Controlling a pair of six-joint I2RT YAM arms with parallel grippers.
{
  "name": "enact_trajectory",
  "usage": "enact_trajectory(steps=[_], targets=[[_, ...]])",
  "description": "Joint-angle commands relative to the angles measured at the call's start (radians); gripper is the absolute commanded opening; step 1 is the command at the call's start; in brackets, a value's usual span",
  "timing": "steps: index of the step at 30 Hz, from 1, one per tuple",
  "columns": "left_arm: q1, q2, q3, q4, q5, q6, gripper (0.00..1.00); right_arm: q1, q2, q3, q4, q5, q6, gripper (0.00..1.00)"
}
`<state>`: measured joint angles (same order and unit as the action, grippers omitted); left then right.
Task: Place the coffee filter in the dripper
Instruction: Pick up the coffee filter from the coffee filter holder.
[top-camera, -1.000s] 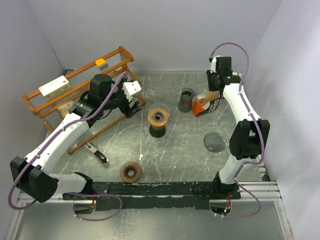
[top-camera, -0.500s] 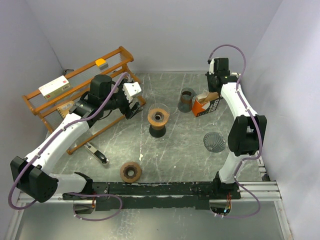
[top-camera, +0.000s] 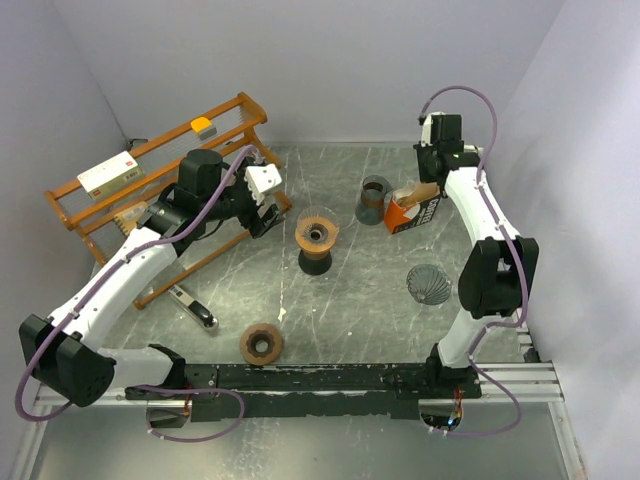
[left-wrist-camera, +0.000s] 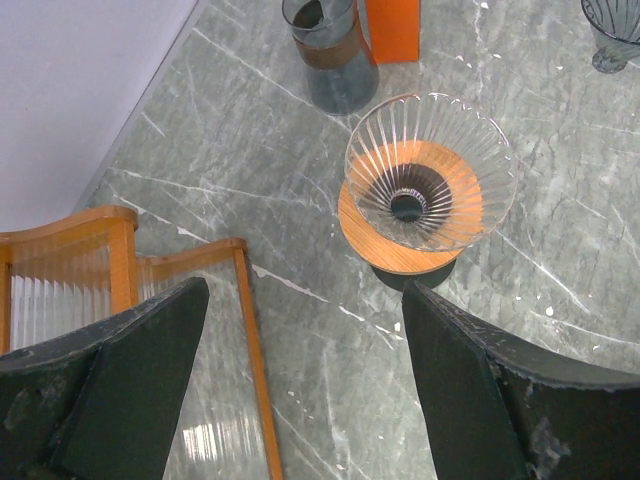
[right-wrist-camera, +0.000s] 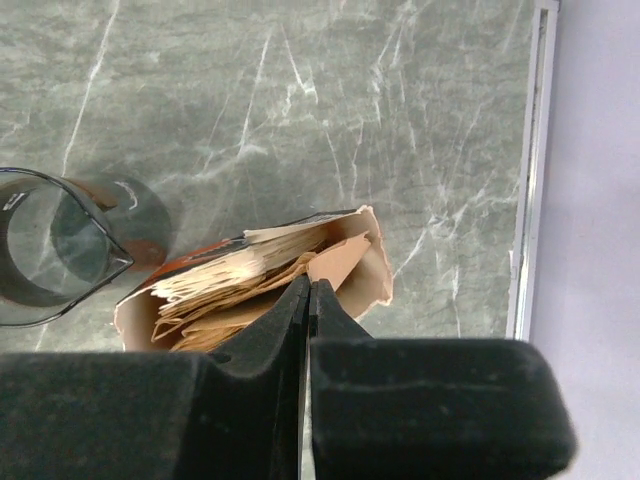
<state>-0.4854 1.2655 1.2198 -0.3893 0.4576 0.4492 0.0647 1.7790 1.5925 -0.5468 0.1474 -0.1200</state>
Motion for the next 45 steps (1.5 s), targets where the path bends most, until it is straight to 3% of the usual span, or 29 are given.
enact_trajectory(steps=[1, 12, 21, 32, 38, 45], targets=[[0.010, -0.024, -0.007, 0.010, 0.020, 0.013, 0.90, -0.004, -0.079, -0.003, 0.004, 0.012, -0.006, 0.00], [0.010, -0.019, 0.007, 0.003, 0.014, 0.014, 0.90, -0.004, -0.203, 0.062, -0.054, -0.042, -0.007, 0.00], [0.010, -0.017, 0.037, -0.021, -0.019, 0.041, 0.90, -0.002, -0.350, 0.102, -0.093, -0.257, -0.089, 0.00], [0.010, 0.015, 0.195, -0.173, 0.065, 0.163, 0.90, 0.000, -0.548, 0.076, -0.086, -0.950, -0.300, 0.00], [0.010, 0.038, 0.323, -0.262, 0.184, 0.210, 0.90, 0.008, -0.496, 0.156, -0.114, -1.325, -0.304, 0.00], [0.010, 0.064, 0.400, -0.236, 0.392, 0.095, 0.88, 0.103, -0.458, 0.130, -0.031, -1.438, -0.200, 0.00]])
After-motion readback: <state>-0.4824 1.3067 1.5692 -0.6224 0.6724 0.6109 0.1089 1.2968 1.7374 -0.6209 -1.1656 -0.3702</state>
